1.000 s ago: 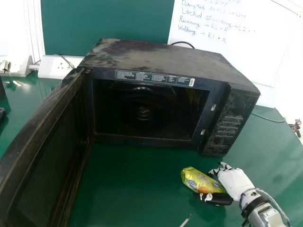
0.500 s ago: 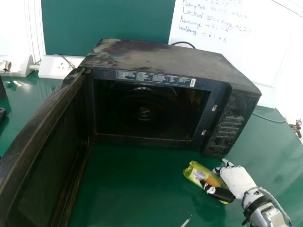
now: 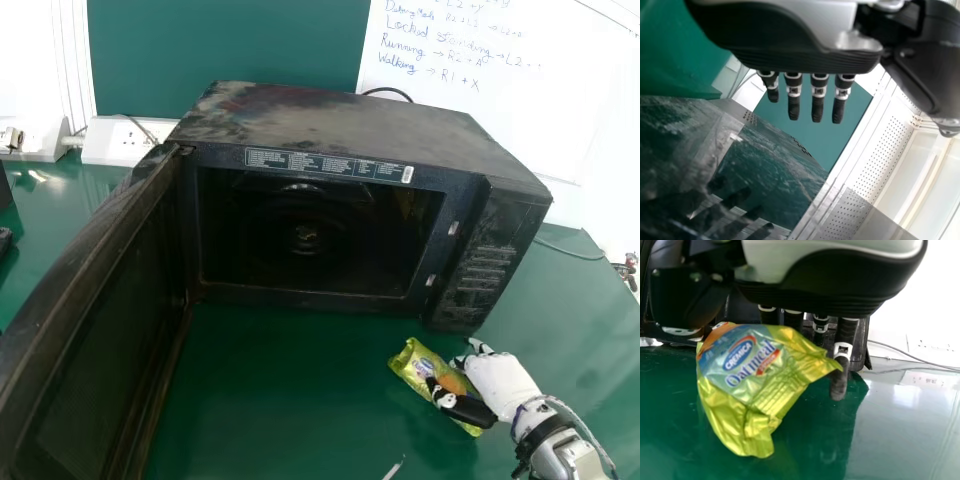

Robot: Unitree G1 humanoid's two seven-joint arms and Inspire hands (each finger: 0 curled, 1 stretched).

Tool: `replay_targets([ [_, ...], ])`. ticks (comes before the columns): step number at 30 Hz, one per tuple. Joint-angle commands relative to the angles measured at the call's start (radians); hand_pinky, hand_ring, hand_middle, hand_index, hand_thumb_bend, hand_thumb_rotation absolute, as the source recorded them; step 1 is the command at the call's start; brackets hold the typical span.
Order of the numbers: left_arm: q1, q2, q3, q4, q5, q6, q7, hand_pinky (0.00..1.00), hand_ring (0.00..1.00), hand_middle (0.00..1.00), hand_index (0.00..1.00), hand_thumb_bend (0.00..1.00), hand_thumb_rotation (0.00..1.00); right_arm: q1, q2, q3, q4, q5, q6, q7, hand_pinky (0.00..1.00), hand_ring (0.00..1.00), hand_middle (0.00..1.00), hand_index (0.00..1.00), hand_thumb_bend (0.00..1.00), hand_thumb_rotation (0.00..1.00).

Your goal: Put biscuit inside oven

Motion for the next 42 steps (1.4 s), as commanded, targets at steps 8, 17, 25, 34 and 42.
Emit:
replay_targets([
  [8,0.01,-0.001,-0.008,-0.005,-0.003,-0.004,0.003,0.95,0.93,0.94,0.91,0.96,0.69,0.028,0.003,-0.011,-0.023,0.015,-0.011,0.03,0.27,0.36,0.4,0.53,0.52,0.0],
  [17,0.0,-0.001,-0.006,0.008,0.0,-0.013,-0.001,0.95,0.94,0.95,0.92,0.95,0.69,0.003,0.009,-0.016,-0.04,0.027,-0.017,0.039,0.27,0.36,0.41,0.53,0.52,0.0],
  [25,-0.002,-0.003,-0.013,0.007,0.006,-0.008,0.003,0.95,0.93,0.95,0.91,0.95,0.69,-0.02,0.03,-0.025,-0.089,0.038,0.019,0.086,0.25,0.35,0.4,0.53,0.52,0.0],
  [34,-0.005,-0.001,-0.016,0.004,0.003,-0.003,0.003,0.94,0.92,0.94,0.92,0.94,0.7,-0.047,0.04,-0.033,-0.155,0.059,0.056,0.152,0.24,0.33,0.4,0.52,0.52,0.0],
  [42,-0.012,-0.005,-0.02,0.01,-0.01,0.011,-0.002,0.94,0.94,0.94,0.92,0.94,0.68,-0.078,0.058,-0.048,-0.207,0.08,0.072,0.175,0.25,0.34,0.4,0.52,0.53,0.0],
])
